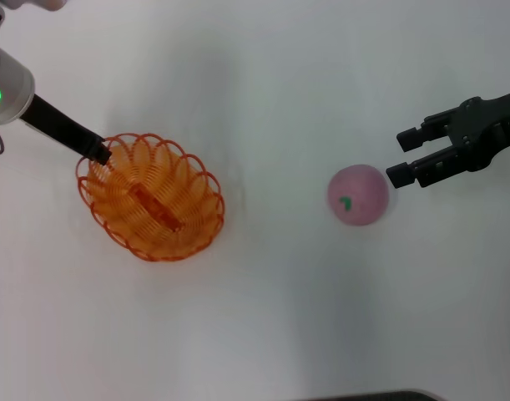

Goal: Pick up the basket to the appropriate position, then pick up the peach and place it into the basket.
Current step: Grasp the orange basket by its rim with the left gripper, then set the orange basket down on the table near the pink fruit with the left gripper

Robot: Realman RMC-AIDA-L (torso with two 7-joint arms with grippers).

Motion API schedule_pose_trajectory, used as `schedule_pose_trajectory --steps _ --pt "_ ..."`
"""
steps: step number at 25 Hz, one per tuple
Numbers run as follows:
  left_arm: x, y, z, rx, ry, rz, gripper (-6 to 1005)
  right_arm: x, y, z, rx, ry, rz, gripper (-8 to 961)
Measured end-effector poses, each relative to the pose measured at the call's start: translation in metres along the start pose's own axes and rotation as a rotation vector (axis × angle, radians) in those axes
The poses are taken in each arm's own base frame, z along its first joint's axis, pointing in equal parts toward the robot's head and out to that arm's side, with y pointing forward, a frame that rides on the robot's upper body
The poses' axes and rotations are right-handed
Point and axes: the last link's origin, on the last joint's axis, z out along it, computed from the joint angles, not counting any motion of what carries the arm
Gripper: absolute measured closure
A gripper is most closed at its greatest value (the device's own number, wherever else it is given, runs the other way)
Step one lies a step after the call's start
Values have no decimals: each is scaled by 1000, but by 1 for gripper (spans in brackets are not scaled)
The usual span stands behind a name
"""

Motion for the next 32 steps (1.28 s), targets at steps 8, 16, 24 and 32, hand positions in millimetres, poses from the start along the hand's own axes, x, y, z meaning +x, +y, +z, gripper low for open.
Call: schedule_pose_trajectory --steps 8,16,24,32 --pt "2 -5 -17 -131 92 -111 883 0 0 0 0 0 -1 97" --pt "-22 -32 -42 -334 305 -447 937 2 0 0 0 0 4 97" --pt "-72 -33 -27 -462 436 -705 947 1 0 0 0 0 1 96" --pt "-103 -20 -10 -505 448 -810 844 -2 0 0 0 0 -5 96"
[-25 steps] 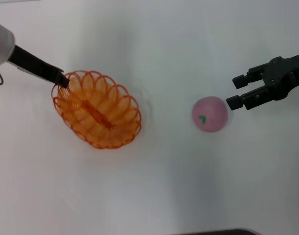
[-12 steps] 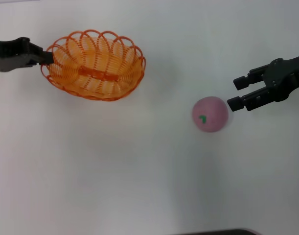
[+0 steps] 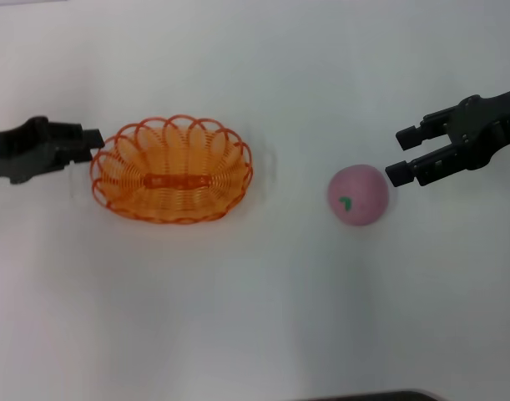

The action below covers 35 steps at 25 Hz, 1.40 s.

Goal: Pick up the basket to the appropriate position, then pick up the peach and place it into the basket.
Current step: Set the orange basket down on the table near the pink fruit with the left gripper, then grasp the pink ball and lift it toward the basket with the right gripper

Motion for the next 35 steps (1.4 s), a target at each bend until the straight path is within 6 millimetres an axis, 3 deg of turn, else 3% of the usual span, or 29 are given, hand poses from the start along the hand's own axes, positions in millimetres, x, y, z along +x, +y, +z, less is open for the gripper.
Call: schedule_pose_trajectory --steps 4,11,15,19,24,31,35 --pt "-9 -3 -3 -13 -27 -18 764 2 0 0 1 -1 5 97" --pt "-4 -1 -16 6 -10 22 476 2 -1 -2 6 -18 11 98" --pt "1 5 -33 -4 41 160 322 -1 -2 -6 18 -42 21 98" --pt "-6 17 -52 -75 74 482 290 -7 -5 -14 38 -95 37 96" --pt "-33 24 -62 -165 16 790 284 -22 -10 -26 58 -189 96 97" --pt "-58 22 -71 -233 -34 882 288 -53 -5 -34 130 -88 42 96" --pt "-64 20 -69 -233 -44 872 291 -60 -3 -22 164 97 7 96"
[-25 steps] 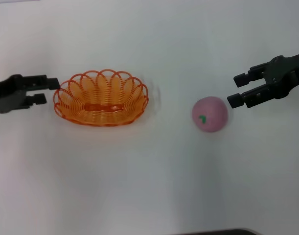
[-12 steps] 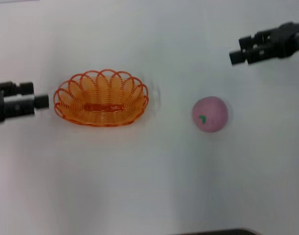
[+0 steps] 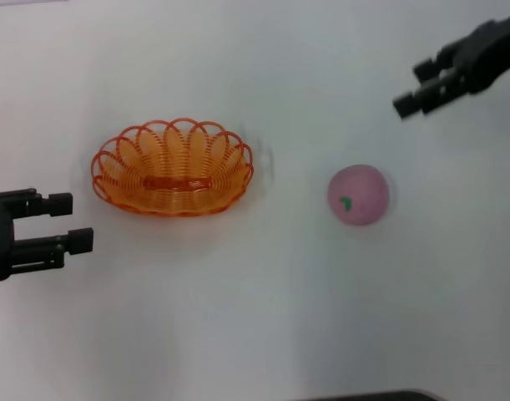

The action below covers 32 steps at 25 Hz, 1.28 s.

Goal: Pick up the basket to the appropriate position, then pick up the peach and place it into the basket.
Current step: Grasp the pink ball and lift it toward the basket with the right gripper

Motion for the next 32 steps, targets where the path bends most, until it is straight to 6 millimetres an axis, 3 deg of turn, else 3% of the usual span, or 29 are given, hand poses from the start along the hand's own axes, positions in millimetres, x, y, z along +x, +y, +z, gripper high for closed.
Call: schedule_pose_trajectory --steps 6,14,20,25,32 --pt "-3 1 1 2 1 -8 292 -2 9 35 18 247 -51 97" --pt "-5 -2 3 10 7 -21 292 6 17 85 -22 327 -74 97" --pt "-4 -2 6 -4 10 -27 293 11 14 110 -6 350 -85 197" --pt "-3 -2 7 -4 11 -27 295 9 13 110 -5 348 -91 436" --pt "-3 -3 8 0 13 -31 296 7 13 109 -2 352 -97 642"
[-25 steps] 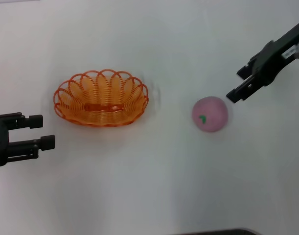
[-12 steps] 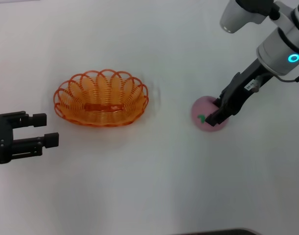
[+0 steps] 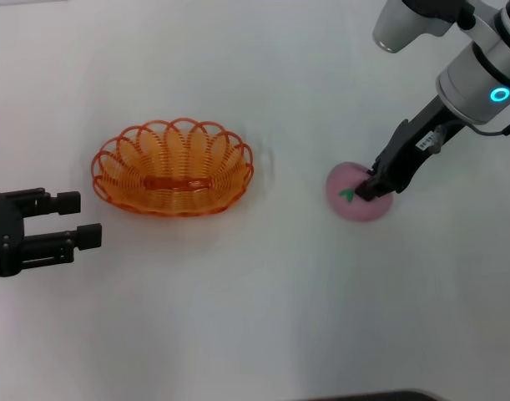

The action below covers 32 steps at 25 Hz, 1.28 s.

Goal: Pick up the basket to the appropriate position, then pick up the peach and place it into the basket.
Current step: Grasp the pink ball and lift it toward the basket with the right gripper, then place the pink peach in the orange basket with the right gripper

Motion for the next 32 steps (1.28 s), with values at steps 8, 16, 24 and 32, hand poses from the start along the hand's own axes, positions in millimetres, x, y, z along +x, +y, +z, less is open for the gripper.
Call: schedule_pose_trajectory --steps 8,16,24,32 --pt "0 0 1 -3 1 -1 297 -7 0 -28 -31 -136 -23 856" --pt "-1 0 5 -19 -3 -10 297 -50 16 -50 -153 -526 -120 904" --pt "-1 -1 8 -20 -5 -12 297 -84 26 -1 -205 -721 -138 906" --pt "0 -2 9 -23 -4 -13 297 -89 35 26 -214 -735 -124 864"
